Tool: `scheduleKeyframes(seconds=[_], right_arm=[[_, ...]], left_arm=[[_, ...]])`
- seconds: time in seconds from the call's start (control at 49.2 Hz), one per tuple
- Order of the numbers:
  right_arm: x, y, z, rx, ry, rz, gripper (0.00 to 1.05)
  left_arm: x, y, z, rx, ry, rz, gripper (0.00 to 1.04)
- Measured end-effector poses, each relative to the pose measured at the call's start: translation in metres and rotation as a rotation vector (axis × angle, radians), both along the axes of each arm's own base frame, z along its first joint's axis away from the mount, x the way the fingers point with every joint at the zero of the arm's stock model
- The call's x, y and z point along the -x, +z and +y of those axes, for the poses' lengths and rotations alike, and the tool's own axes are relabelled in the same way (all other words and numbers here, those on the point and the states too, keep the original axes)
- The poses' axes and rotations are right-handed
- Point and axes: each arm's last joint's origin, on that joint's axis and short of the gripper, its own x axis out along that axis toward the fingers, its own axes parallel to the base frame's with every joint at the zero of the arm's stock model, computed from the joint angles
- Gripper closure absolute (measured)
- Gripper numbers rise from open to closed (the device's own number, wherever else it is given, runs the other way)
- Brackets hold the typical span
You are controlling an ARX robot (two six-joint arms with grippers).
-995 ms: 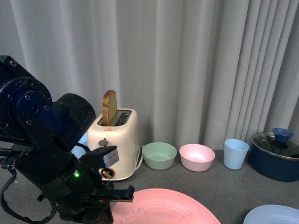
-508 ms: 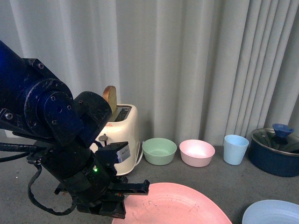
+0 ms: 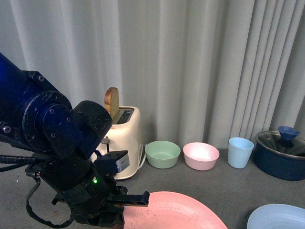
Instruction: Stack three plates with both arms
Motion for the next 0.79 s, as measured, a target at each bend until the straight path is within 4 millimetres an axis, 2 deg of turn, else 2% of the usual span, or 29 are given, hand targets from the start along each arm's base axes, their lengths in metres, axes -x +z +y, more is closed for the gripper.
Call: scheduleKeyframes(seconds=[0.203, 0.244, 0.406, 0.487, 0.569, 0.792], right_arm=[[0.000, 0.000, 0.000, 0.000, 0.000, 0.000, 0.07], [0.000, 0.000, 0.000, 0.000, 0.000, 0.000, 0.07], [0.000, 0.000, 0.000, 0.000, 0.000, 0.000, 0.07], [0.000, 0.000, 0.000, 0.000, 0.000, 0.000, 0.07], [0.000, 0.000, 0.000, 0.000, 0.000, 0.000, 0.07], [0.000, 0.000, 0.000, 0.000, 0.000, 0.000, 0.07]], left_arm=[[0.003, -0.003, -0.005, 0.012, 0.000, 0.015, 1.01], [0.004, -0.004, -0.006, 0.016, 0.001, 0.016, 0.98], [0.006, -0.004, -0.012, 0.035, -0.002, 0.025, 0.73], [0.006, -0.003, -0.011, 0.038, 0.002, 0.029, 0.54], [0.005, 0.001, -0.007, 0.043, 0.008, 0.025, 0.41], [0.000, 0.038, 0.017, 0.040, 0.022, -0.079, 0.06]])
